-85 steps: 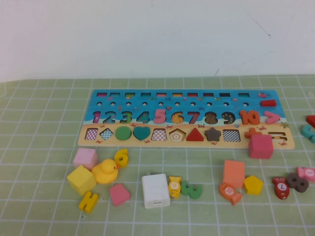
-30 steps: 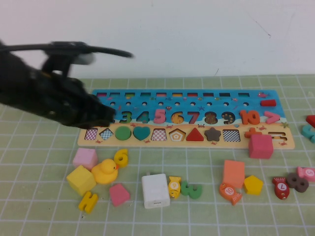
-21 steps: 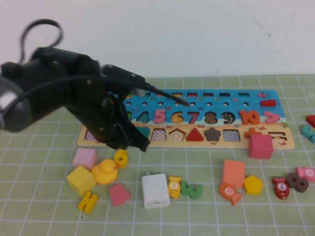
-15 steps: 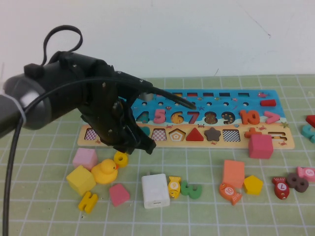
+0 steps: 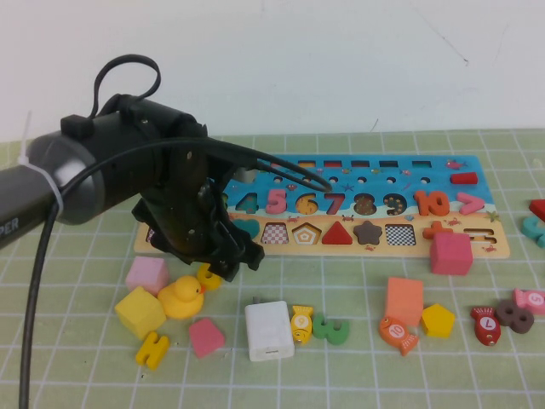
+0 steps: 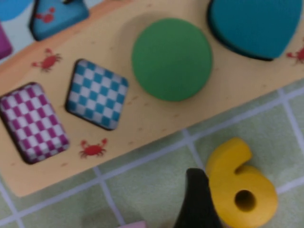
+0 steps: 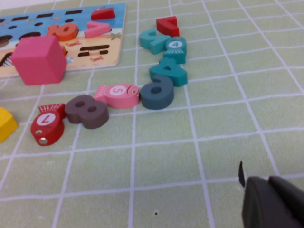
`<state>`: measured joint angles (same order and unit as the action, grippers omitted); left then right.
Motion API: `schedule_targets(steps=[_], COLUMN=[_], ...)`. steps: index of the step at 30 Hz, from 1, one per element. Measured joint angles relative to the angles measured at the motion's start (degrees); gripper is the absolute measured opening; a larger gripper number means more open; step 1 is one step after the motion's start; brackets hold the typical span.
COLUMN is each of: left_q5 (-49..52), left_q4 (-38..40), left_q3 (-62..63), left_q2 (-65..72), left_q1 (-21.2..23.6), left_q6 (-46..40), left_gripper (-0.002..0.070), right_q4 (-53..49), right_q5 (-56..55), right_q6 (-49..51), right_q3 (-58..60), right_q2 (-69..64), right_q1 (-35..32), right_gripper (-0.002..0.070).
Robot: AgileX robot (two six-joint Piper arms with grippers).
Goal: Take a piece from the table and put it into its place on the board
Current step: Pick up the "number 6"
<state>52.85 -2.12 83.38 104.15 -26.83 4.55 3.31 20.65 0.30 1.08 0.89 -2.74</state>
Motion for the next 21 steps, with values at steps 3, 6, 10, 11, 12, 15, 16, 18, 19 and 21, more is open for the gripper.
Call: schedule_targets(steps=[3,6,10,11,12,15,16,18,19,21], left_q5=[-0.11,-0.11,0.51,0.69,0.66,1.61,2.01,2.95,3.52,3.82], left_q4=[-0.79,-0.91,-0.86,-0.86,-0.74,-0.84,-0.93,-0.93,-0.80,0.12], left_q3=[0.00,0.09,0.09,0.09,0.09,0.73,1.43,3.04,3.91,6.35], left_q2=[0.11,0.80,2.45,2.45,2.45,2.57,2.85,2.94,2.94,2.94], left_q1=[0.00,0.00,0.00,0.00,0.00,0.00,0.00,0.00,0.00,0.00], left_q6=[0.73,1.24,1.38,1.38,1.60,2.20,2.42,2.83,2.95,2.95], left_gripper=[0.0442,0.0442,0.0415,0.0393,0.0363,0.0267,0.0270,0.0270,0.0270,0.0270], right_q4=[0.00,0.00,0.00,0.00,0.00,0.00,0.00,0.00,0.00,0.00], right_q5=[0.00,0.00,0.00,0.00,0.00,0.00,0.00,0.00,0.00,0.00], right_q6=[0.00,0.00,0.00,-0.30,-0.30,0.00,0.00,0.00,-0.30,0.00], right_q3=[0.00,0.00,0.00,0.00,0.00,0.00,0.00,0.00,0.00,0.00], right_q2=[0.00,0.00,0.00,0.00,0.00,0.00,0.00,0.00,0.00,0.00], right_q1=[0.00,0.00,0.00,0.00,0.00,0.00,0.00,0.00,0.00,0.00], right_gripper=[-0.0003,-0.0003,-0.0003,-0.0003,-0.0003,-0.0003,-0.0003,-0.0003,-0.0003,-0.0003])
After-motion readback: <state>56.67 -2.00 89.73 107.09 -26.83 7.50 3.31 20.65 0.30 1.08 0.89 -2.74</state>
